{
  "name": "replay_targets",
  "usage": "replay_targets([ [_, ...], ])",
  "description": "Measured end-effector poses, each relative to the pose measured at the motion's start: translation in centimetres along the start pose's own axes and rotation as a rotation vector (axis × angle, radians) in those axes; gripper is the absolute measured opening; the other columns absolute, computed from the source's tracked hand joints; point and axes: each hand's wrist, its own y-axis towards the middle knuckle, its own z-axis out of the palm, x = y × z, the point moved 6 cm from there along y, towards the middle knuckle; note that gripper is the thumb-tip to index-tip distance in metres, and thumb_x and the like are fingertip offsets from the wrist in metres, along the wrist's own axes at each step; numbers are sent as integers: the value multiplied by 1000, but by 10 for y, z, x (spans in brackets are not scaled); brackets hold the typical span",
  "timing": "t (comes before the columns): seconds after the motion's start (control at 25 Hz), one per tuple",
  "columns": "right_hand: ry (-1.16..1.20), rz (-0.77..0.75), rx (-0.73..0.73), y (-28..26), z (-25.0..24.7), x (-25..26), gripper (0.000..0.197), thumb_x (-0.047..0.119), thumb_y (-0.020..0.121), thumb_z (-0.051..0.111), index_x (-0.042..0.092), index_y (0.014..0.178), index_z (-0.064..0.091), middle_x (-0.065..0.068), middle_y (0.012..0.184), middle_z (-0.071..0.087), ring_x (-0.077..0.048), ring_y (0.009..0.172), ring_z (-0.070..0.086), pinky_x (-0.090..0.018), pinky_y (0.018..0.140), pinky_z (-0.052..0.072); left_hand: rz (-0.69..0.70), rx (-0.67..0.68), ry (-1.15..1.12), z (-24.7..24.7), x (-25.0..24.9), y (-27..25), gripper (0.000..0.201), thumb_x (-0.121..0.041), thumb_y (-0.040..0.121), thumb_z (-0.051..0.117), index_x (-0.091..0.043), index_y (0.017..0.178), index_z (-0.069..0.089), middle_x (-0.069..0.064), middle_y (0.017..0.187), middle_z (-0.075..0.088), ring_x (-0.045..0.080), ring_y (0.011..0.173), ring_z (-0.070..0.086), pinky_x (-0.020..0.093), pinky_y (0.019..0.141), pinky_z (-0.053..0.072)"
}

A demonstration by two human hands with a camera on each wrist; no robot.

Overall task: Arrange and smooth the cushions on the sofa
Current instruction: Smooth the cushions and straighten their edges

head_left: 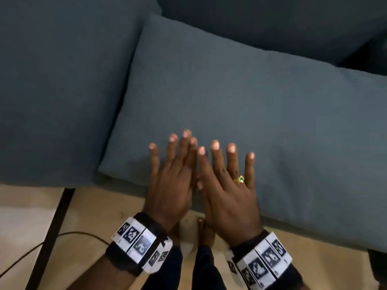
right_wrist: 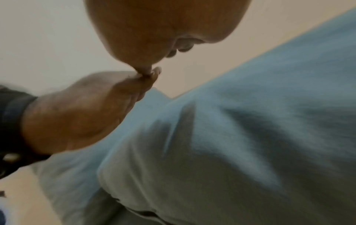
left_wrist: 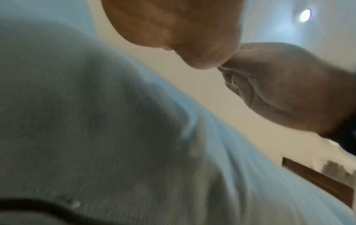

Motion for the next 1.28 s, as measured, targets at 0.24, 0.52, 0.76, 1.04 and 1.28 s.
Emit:
replay_targets([
  [0.24,-34,-128,75,38,33,55,69,32,101,49,15,161,19,-6,169,8,-27,157,2,-68,120,1,-319,-92,24,-16,84,-38,59,-38,109,17,-12,160,3,5,168,-6,28,156,-8,63,122,-2],
  [0.52,-86,-294,116,61,58,122,73,19,95,58,17,160,26,-2,169,11,-23,157,6,-62,121,-9,-603,-133,-360,9,146,-50,65,-52,106,8,-16,158,-3,5,167,-11,21,154,-14,56,125,4],
  [0.76,-104,-273,109,8,69,77,80,19,89,68,23,159,31,4,168,17,-17,156,5,-55,124,0,-360,-26,14,16,88,-50,89,-23,102,51,-2,156,-16,24,165,3,42,153,0,72,114,18],
  [1.04,-100,113,4,-34,52,-5,85,25,93,68,24,161,17,4,170,5,-19,154,-19,-75,115,12,-10,104,172,46,-1,-36,81,-38,102,45,-1,158,-2,18,165,-14,36,153,-19,75,113,13],
  [1.28,-112,343,-176,-89,7,-79,76,25,101,54,21,163,9,0,170,-10,-27,156,-10,-71,118,3,215,113,213,69,-106,-22,82,-46,103,37,3,157,0,24,163,-12,39,154,-10,67,118,-11],
])
